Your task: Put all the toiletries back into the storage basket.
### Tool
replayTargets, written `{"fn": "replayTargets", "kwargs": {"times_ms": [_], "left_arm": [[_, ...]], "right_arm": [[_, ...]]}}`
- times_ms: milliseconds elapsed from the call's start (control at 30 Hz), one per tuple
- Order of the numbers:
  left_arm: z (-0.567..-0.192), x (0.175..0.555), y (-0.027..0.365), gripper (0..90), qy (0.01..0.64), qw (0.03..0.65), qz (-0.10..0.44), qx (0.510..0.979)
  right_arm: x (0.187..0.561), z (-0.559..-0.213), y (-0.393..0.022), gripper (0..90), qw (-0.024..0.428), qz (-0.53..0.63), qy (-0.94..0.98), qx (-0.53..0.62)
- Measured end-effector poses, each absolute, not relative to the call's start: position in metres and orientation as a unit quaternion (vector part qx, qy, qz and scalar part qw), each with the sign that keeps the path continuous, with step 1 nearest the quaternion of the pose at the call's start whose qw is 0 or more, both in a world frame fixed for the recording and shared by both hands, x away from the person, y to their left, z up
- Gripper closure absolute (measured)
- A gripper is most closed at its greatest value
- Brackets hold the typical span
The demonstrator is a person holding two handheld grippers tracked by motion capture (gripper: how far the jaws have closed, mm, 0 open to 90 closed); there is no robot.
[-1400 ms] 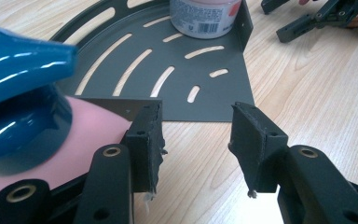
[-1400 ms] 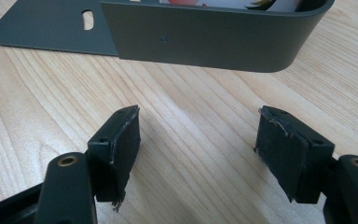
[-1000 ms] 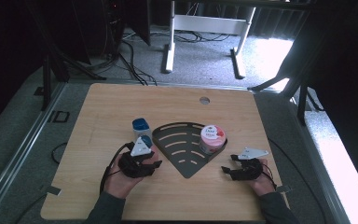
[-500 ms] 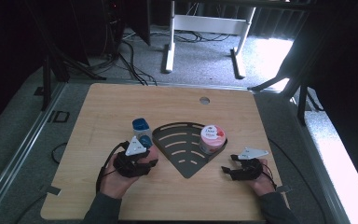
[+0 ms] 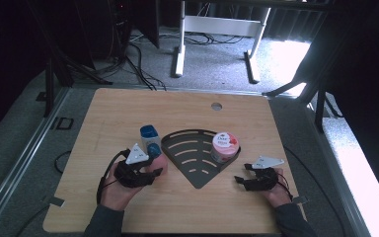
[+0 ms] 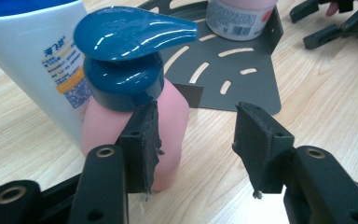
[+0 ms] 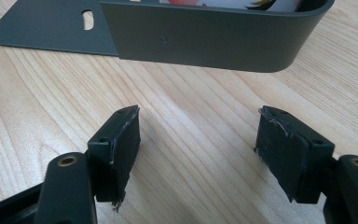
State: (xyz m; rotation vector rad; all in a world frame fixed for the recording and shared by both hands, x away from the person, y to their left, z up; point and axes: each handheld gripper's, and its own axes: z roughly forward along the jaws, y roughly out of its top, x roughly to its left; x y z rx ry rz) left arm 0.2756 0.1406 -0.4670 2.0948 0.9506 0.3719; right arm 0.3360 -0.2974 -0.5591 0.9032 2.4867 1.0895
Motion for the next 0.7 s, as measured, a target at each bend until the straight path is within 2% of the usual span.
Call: {"fn": "replayTargets", "kwargs": {"times_ms": [233,700], "left_arm": [[-0.466,0.276,0.147,49.0,0.385,0.391,0.145,0.823],[-0.472,0.286,0.152,38.7,0.408,0.373,0.162,0.817]], "right_arm": [[0.336,-0.559,-0.297,30.0,0.14,0.377,0.861,0.313],[0.336,-0.559,-0.297,29.9,0.139,0.377,0.86,0.313]]}}
